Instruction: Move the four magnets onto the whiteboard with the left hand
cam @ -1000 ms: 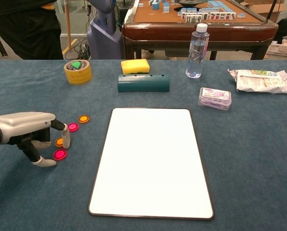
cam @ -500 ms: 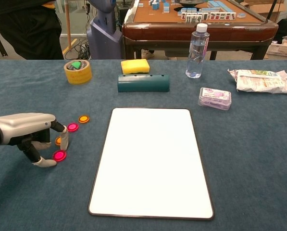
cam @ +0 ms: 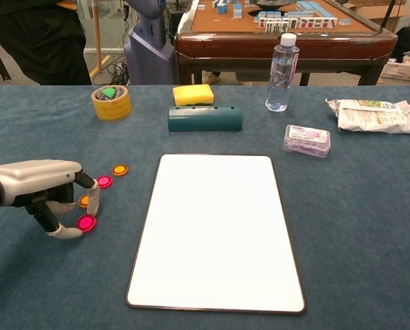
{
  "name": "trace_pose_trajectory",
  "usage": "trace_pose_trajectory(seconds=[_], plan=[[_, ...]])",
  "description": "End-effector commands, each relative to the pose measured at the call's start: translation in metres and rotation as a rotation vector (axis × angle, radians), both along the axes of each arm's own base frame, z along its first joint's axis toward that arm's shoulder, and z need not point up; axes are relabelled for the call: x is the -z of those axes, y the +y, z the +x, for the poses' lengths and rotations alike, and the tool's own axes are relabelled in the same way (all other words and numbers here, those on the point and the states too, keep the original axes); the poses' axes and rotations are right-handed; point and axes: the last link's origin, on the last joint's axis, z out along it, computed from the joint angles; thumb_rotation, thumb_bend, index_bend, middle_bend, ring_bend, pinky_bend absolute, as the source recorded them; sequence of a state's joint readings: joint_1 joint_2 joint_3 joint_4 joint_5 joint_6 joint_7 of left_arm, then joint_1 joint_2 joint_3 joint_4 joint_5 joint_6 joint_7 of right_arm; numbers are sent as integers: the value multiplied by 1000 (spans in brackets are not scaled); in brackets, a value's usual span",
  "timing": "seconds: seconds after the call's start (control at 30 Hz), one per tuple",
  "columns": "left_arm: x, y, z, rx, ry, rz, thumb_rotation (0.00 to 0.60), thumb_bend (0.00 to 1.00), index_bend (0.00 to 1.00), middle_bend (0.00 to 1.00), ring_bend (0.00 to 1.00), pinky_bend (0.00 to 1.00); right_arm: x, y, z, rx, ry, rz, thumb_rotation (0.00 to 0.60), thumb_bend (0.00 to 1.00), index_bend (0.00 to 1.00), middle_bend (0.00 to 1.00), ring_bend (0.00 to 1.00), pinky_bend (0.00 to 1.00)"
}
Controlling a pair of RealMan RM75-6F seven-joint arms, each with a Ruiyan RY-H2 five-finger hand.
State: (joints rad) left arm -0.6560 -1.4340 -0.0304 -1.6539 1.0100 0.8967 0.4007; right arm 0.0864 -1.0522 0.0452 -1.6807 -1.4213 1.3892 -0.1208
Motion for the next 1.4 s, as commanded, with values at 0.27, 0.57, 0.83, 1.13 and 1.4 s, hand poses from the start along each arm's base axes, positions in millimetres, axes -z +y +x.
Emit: trace_pose_trajectory(seconds=[0.27,0.57,0.83,1.13,1.4], plan=[[-3,0,42,85,-57,-28,600,295,646,1000,1000,1000,-5,5,3,-13,-5,-16,600,131,292,310,371,603],[10,-1,77,188,-61,-74,600,295,648,1000,1000,1000,-20,15,5,-14,-5,-68,600,131,292,310,371,603],[20,-4,100,225,-75,-109,600,295,650,1000,1000,1000,-35,28,8,-4,-10,-115,600,131,292,310,371,603],[23,-14,117,262,-90,-137,600,295,649,1000,1000,1000,-44,35,8,5,-16,-136,600,131,292,310,371,603],[26,-26,123,297,-77,-160,600,295,641,1000,1000,1000,-46,37,8,7,-18,-139,600,132,292,310,371,603]])
